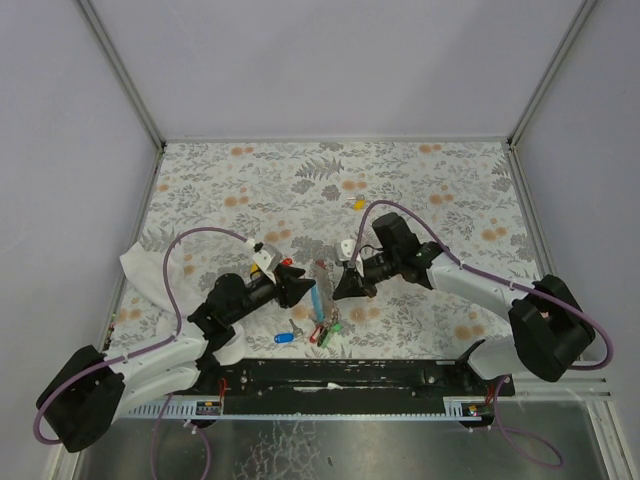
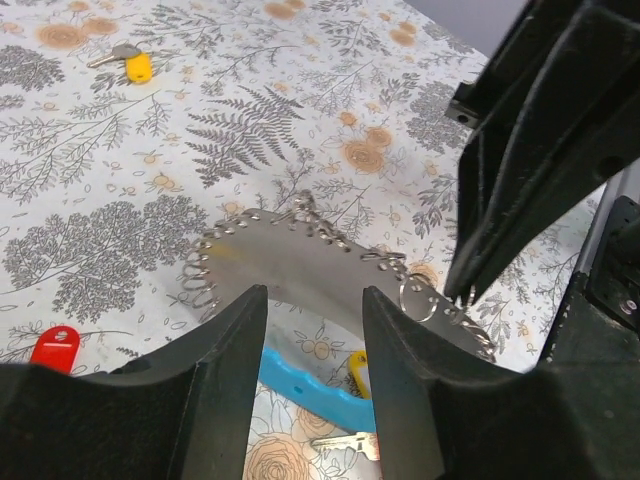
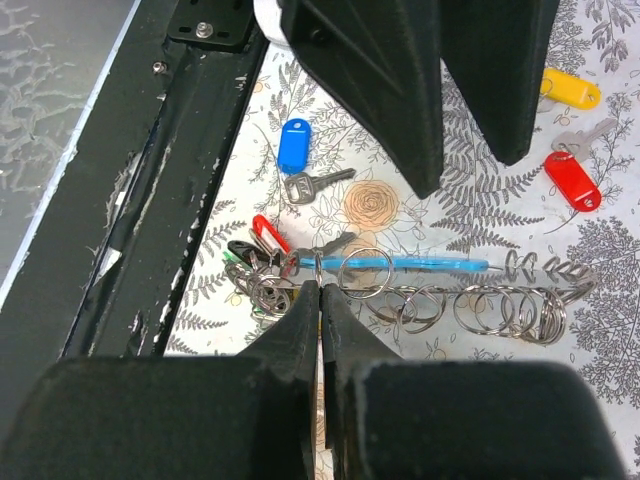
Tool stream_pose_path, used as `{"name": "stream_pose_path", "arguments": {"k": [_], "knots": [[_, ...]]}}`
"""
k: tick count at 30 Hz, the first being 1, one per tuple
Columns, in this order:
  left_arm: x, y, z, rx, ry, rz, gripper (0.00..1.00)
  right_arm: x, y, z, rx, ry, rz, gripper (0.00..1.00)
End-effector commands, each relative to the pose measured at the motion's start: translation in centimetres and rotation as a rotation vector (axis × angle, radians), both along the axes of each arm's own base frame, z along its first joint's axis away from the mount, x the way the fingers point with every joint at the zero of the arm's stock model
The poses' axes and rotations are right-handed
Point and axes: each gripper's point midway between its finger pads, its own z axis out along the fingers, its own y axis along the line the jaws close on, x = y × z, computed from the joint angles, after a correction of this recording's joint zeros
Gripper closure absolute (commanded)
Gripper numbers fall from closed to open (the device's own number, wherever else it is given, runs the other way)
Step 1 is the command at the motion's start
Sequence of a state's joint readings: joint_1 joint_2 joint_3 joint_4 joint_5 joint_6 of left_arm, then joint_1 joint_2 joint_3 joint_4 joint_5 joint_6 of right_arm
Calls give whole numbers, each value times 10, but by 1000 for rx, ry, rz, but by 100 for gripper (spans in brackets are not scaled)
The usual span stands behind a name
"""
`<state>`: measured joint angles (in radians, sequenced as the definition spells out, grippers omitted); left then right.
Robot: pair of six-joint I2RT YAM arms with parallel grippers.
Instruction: Put the keys on the keyring
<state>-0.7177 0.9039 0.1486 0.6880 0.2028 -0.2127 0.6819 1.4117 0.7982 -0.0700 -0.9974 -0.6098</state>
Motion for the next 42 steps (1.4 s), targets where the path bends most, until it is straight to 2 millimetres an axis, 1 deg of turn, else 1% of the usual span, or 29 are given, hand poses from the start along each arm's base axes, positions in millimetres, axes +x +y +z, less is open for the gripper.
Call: {"name": "stream_pose_path", "arguments": {"k": [1, 3, 8, 12, 19, 22, 26, 32, 37, 42], "knots": [[-1, -3, 6, -24, -2, -21, 57, -4, 1, 32, 78, -60, 56, 100], [-10, -10, 10, -31, -26, -92, 57, -5, 0, 35, 82, -65, 60, 100], [-30, -19, 16, -37, -77, -229, 57, -6, 1, 44, 107, -82, 78, 100], [-40, -24, 19, -44, -96, -296, 58, -6, 1, 49, 108, -97, 85, 100], [-41, -28, 14, -36, -71, -323, 59, -8, -1, 56, 129, -123, 85, 100], [-47, -31, 17, -48, -76, -359, 59, -6, -1, 59, 141, -143, 61, 100], [-54, -32, 20, -61, -91, -400, 59, -7, -1, 61, 166, -154, 50, 100], [-58, -33, 23, -69, -110, -421, 60, -9, -1, 61, 182, -155, 61, 100], [-53, -32, 21, -62, -99, -394, 61, -3, 0, 60, 198, -181, 10, 100], [-46, -31, 17, -52, -84, -352, 62, 5, -2, 53, 200, -178, -81, 100]]}}
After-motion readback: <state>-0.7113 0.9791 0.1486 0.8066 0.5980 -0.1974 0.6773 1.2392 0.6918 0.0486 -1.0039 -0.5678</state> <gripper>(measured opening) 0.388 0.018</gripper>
